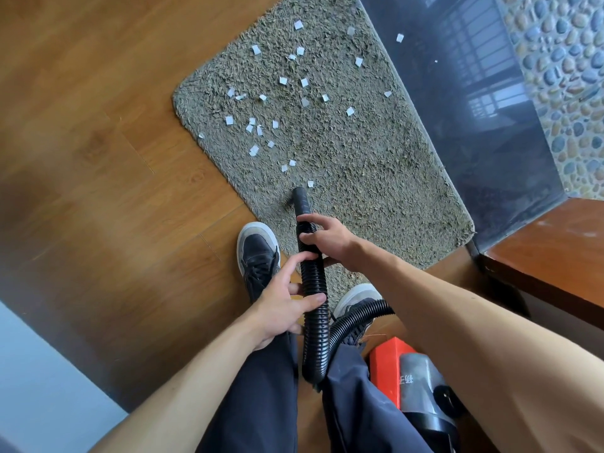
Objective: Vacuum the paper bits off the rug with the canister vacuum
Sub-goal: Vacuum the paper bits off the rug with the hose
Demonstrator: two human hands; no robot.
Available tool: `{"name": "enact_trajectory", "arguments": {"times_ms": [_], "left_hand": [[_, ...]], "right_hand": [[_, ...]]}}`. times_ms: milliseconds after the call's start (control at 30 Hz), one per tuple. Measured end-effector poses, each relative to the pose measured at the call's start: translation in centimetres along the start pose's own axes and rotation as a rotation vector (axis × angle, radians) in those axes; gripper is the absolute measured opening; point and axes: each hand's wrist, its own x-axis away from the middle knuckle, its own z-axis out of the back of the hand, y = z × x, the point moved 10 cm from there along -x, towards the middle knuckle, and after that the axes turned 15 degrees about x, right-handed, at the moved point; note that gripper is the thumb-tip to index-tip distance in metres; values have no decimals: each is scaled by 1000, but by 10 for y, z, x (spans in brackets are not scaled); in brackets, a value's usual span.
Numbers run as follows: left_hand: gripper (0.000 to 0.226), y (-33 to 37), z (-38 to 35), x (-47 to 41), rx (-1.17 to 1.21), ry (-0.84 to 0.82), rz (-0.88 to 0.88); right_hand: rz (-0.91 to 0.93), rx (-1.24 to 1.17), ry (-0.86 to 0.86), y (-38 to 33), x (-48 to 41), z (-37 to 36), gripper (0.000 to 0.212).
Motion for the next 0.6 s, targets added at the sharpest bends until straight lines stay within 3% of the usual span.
{"name": "enact_trajectory", "arguments": {"times_ms": [267, 600], "left_hand": [[59, 8, -2, -5, -53, -17, -2], [59, 15, -15, -10, -48, -71, 4]], "right_hand": [[22, -104, 81, 3, 2, 14, 45], [-1, -139, 58, 6, 4, 28, 42]]}}
